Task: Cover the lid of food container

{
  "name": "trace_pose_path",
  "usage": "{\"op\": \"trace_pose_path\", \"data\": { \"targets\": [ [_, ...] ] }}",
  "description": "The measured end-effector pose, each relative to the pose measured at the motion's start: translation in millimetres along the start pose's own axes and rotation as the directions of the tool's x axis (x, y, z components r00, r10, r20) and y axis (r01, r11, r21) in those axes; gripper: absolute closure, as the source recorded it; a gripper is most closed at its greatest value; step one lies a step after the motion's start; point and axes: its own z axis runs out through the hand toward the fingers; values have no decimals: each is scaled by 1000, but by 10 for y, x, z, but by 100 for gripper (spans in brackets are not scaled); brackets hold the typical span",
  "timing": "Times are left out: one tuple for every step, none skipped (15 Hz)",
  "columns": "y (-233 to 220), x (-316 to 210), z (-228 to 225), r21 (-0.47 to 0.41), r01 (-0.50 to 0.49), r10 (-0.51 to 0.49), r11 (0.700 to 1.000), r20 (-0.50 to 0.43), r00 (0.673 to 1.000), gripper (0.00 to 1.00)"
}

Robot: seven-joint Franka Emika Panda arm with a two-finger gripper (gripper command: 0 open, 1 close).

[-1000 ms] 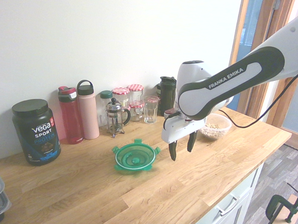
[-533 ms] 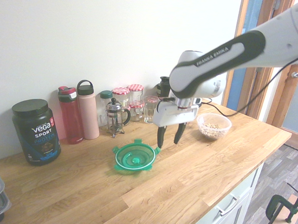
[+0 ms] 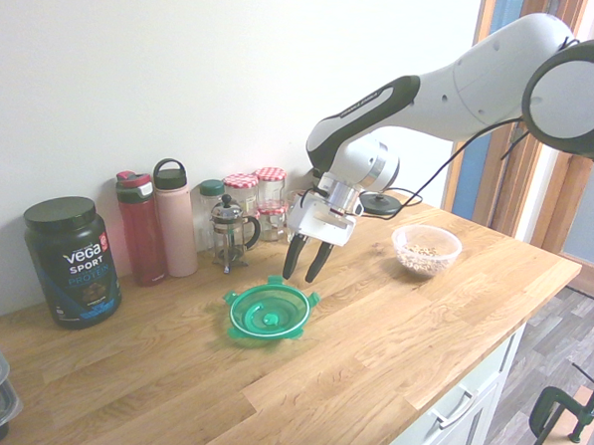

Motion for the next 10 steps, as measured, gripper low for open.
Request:
{"op": "trace_pose_path", "data": {
  "targets": [
    [7,8,62,-2,1,-1,1000,14,1000,0],
    [-7,5,80,4,3,-3,1000,24,1000,0],
    [-12,-4,99,10,5,-5,1000,35,999,0],
    [-17,-17,123,23,8,-9,1000,51,999,0],
    [-27,-31,162,38,12,-15,999,71,997,0],
    [-39,-47,196,53,16,-20,998,89,996,0],
    [-47,-65,228,62,13,-20,998,108,994,0],
    [-52,-93,260,69,8,-18,998,141,990,0],
    [-44,-130,311,71,-2,-11,997,186,983,0],
    [-33,-160,347,71,-12,-4,997,228,974,0]
  ]
}}
